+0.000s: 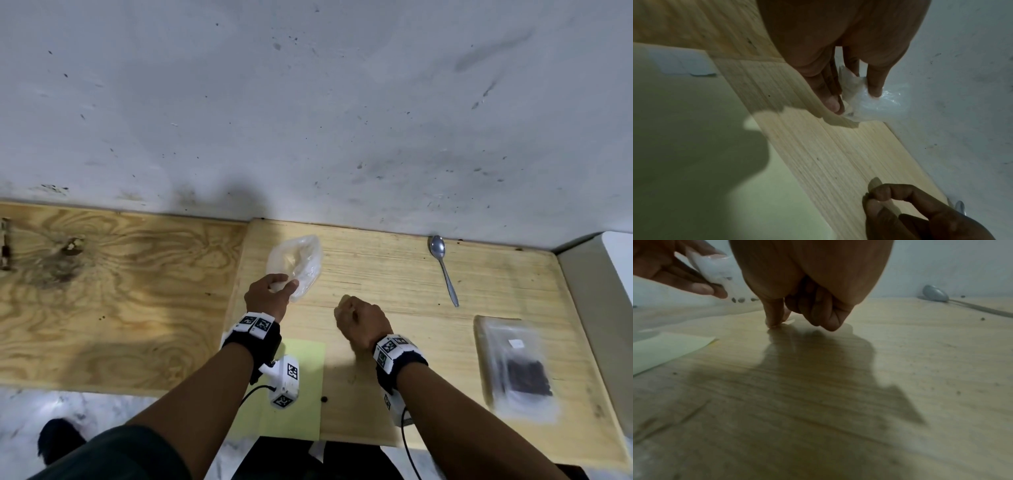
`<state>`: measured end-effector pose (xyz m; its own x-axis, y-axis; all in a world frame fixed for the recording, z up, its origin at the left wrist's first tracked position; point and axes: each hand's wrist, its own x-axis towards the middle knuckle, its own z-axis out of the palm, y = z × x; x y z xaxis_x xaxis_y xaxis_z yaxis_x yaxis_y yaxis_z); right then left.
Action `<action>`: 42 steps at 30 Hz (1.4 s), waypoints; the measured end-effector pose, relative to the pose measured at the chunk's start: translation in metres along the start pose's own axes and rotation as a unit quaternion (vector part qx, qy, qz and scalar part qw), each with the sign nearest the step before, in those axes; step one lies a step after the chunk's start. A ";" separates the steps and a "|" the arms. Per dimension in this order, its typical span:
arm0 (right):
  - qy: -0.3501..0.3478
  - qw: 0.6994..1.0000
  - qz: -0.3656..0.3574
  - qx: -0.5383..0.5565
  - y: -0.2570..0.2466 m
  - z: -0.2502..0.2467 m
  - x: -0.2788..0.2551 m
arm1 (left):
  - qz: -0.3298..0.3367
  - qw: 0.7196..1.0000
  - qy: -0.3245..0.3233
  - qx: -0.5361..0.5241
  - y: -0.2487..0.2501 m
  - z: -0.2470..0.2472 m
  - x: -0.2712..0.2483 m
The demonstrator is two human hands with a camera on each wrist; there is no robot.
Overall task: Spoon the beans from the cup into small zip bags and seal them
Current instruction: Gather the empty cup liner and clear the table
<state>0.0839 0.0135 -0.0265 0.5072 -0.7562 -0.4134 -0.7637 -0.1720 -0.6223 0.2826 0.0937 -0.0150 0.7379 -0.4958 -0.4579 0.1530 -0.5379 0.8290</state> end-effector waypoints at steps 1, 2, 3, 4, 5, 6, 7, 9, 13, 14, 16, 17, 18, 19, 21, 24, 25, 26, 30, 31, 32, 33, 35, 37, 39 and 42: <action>0.008 0.998 0.033 0.050 -0.004 -0.002 0.001 | 0.000 1.000 -0.001 0.000 0.000 0.000 0.000; 0.018 0.989 0.079 0.127 -0.007 -0.006 0.002 | 0.000 1.000 -0.001 -0.001 -0.001 0.000 0.000; 0.020 0.966 0.135 0.220 -0.009 -0.009 0.002 | -0.001 1.000 -0.002 -0.005 -0.001 -0.001 -0.001; 0.012 0.927 0.180 0.328 -0.008 -0.011 0.002 | -0.002 1.000 -0.003 -0.010 -0.001 -0.001 -0.001; 0.003 0.881 0.214 0.422 -0.009 -0.014 0.001 | -0.005 1.000 -0.004 -0.017 -0.001 -0.001 0.000; -0.006 0.834 0.234 0.499 -0.010 -0.017 -0.001 | -0.006 1.000 -0.006 -0.022 -0.001 -0.001 0.001; -0.010 0.801 0.240 0.548 -0.010 -0.019 -0.002 | -0.007 1.000 -0.008 -0.027 -0.001 0.000 0.001; -0.011 0.772 0.235 0.590 -0.012 -0.021 -0.007 | -0.003 0.999 -0.014 -0.037 0.001 -0.001 0.000; 0.012 0.824 0.245 0.511 -0.016 -0.021 -0.016 | 0.012 0.999 -0.034 -0.038 0.002 -0.002 -0.003; 0.025 0.849 0.241 0.470 -0.016 -0.020 -0.020 | 0.016 0.998 -0.038 -0.036 0.001 -0.002 -0.004; 0.051 0.889 0.219 0.398 -0.015 -0.019 -0.028 | 0.024 0.998 -0.052 -0.029 0.000 -0.002 -0.009; 0.058 0.904 0.204 0.371 -0.013 -0.019 -0.033 | 0.026 0.998 -0.058 -0.026 0.000 -0.003 -0.013; 0.058 0.916 0.190 0.349 -0.011 -0.018 -0.038 | 0.029 0.997 -0.063 -0.023 -0.001 -0.004 -0.017; 0.055 0.924 0.177 0.333 -0.008 -0.016 -0.043 | 0.030 0.997 -0.065 -0.021 -0.003 -0.005 -0.021; 0.049 0.936 0.159 0.311 -0.002 -0.014 -0.054 | 0.033 0.997 -0.064 -0.022 -0.007 -0.009 -0.030; 0.049 0.948 0.141 0.280 0.002 -0.011 -0.073 | 0.036 0.997 -0.056 -0.025 -0.016 -0.016 -0.044; 0.046 0.952 0.132 0.273 0.004 -0.010 -0.080 | 0.038 0.998 -0.052 -0.024 -0.019 -0.019 -0.051; 0.042 0.954 0.123 0.270 0.006 -0.008 -0.085 | 0.041 0.998 -0.048 -0.024 -0.023 -0.021 -0.055; 0.010 0.958 0.110 0.266 0.015 0.000 -0.114 | 0.042 0.999 -0.018 -0.029 -0.046 -0.035 -0.083; 0.005 0.957 0.112 0.268 0.016 0.003 -0.120 | 0.037 0.999 -0.009 -0.030 -0.051 -0.040 -0.091; -0.001 0.957 0.113 0.268 0.018 0.006 -0.126 | 0.034 0.999 0.001 -0.025 -0.055 -0.045 -0.099; -0.008 0.956 0.113 0.270 0.019 0.009 -0.135 | 0.034 0.999 0.008 -0.016 -0.059 -0.050 -0.112; -0.010 0.957 0.109 0.267 0.018 0.015 -0.148 | 0.034 0.999 0.015 -0.005 -0.066 -0.060 -0.128; -0.011 0.958 0.111 0.264 0.018 0.022 -0.159 | 0.034 0.999 0.024 0.005 -0.074 -0.069 -0.143; -0.011 0.959 0.114 0.258 0.014 0.027 -0.170 | 0.032 0.999 0.029 0.009 -0.081 -0.077 -0.156; -0.013 0.957 0.124 0.262 0.012 0.034 -0.178 | 0.026 0.999 0.027 0.015 -0.091 -0.085 -0.165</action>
<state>-0.0016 0.1675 0.0171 0.3515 -0.7152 -0.6041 -0.5608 0.3558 -0.7476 0.2026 0.2826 0.0126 0.7784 -0.4868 -0.3963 0.0952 -0.5325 0.8410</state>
